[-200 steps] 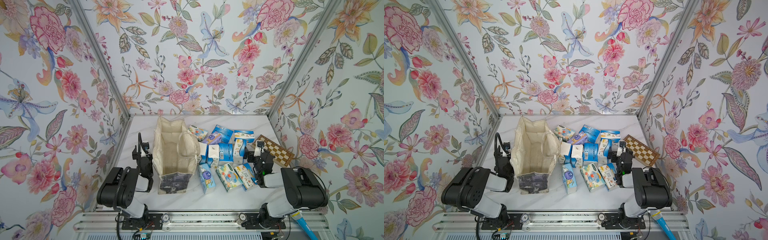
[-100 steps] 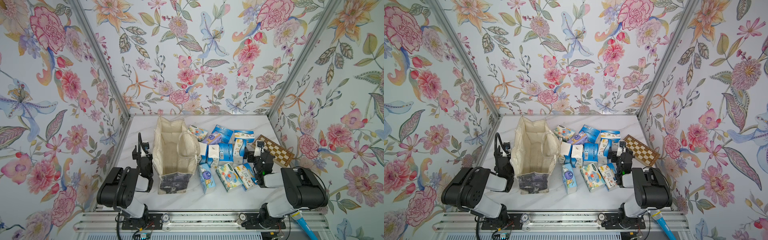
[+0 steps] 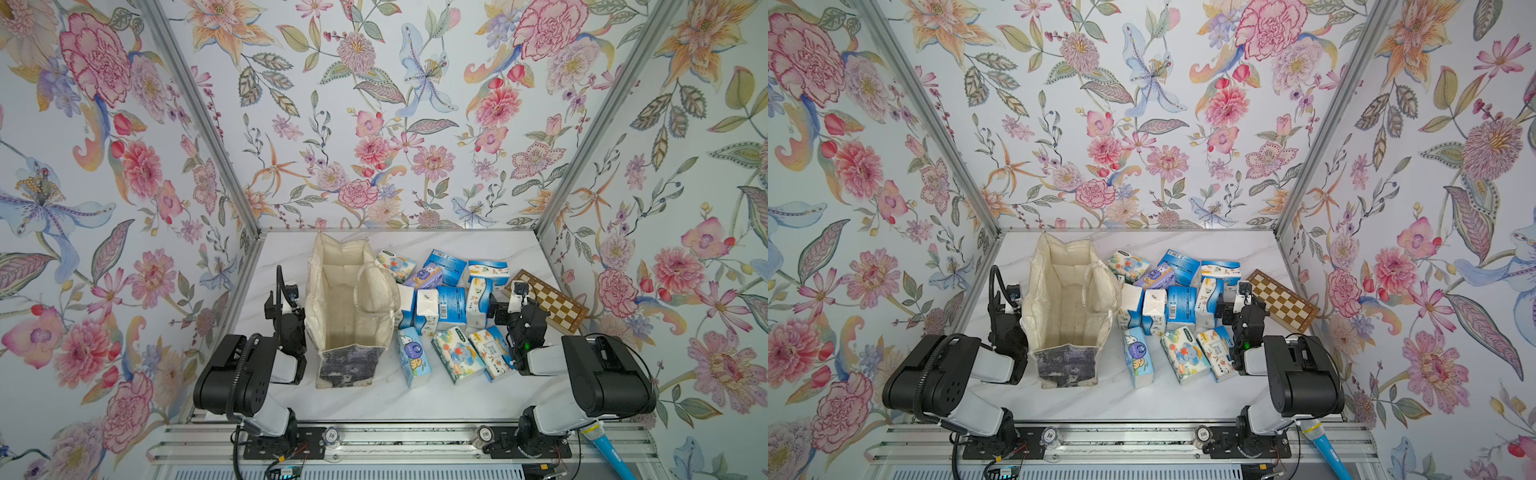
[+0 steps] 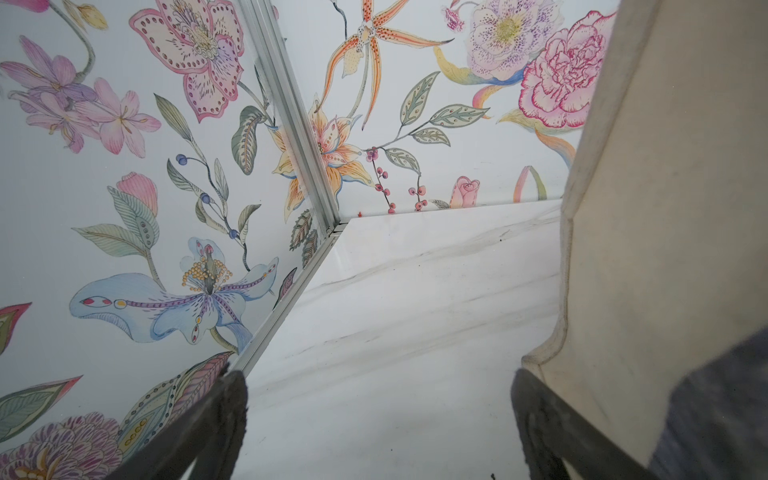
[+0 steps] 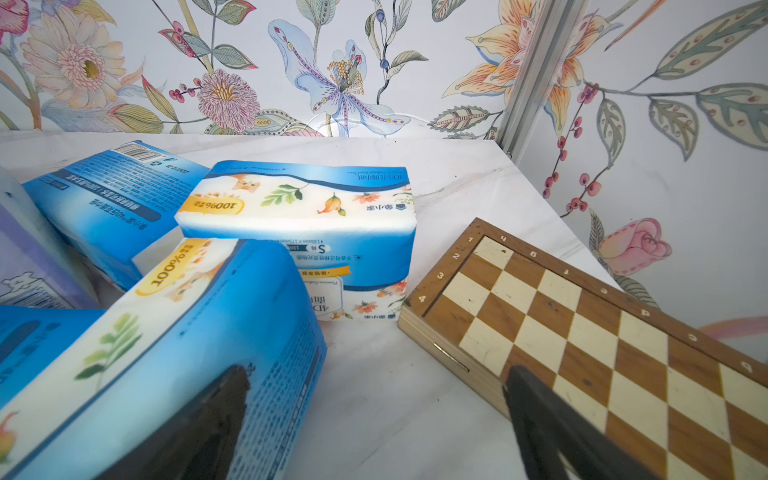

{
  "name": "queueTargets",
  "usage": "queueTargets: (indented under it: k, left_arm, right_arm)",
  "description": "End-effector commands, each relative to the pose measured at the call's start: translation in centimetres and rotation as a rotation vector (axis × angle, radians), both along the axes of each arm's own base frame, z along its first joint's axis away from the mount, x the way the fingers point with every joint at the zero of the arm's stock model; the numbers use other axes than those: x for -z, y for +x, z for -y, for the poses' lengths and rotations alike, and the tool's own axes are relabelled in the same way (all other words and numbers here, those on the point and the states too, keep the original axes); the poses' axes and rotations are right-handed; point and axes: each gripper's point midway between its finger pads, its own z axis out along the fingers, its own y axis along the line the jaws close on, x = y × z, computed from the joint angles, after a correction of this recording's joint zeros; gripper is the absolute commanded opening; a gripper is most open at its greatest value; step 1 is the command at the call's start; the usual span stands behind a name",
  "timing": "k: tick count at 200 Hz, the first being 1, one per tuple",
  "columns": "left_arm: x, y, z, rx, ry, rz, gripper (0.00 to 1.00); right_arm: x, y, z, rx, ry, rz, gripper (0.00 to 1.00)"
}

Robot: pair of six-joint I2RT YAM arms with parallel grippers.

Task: Put tissues into the canvas bag
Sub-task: Pick up the pack of facial tissues from the center of the board.

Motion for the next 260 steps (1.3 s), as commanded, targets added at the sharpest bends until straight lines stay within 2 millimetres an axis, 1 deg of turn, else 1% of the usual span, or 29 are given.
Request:
queueTargets:
  k: [1, 191, 237, 258, 260]
  left_arm:
    - [-0.27, -0.15, 0.20, 0.010, 0.003, 0.018, 0.99]
    - [-0.26, -0.16, 0.25, 0.012, 0.003, 0.018, 0.99]
    - [-0.12, 0.13, 0.39, 0.035, -0.007, 0.010, 0.99]
    - [-0.18, -0.37, -0.46, -0.013, -0.021, 0.019, 0.96]
    - [-1.03, -0.54, -0.59, -0.019, -0.025, 0.045, 0.96]
  right_arm:
    - [-0.68, 0.48, -0.49, -0.018, 0.015, 0.022, 0.99]
    - [-0.69, 0.47, -0.49, -0.018, 0.015, 0.022, 0.99]
    - [-0.71, 0.49, -0.49, -0.019, 0.015, 0.023, 0.99]
    - [-0.71, 0.48, -0.47, -0.018, 0.015, 0.023, 0.99]
    - [-0.73, 0.49, -0.45, -0.018, 0.014, 0.023, 0.99]
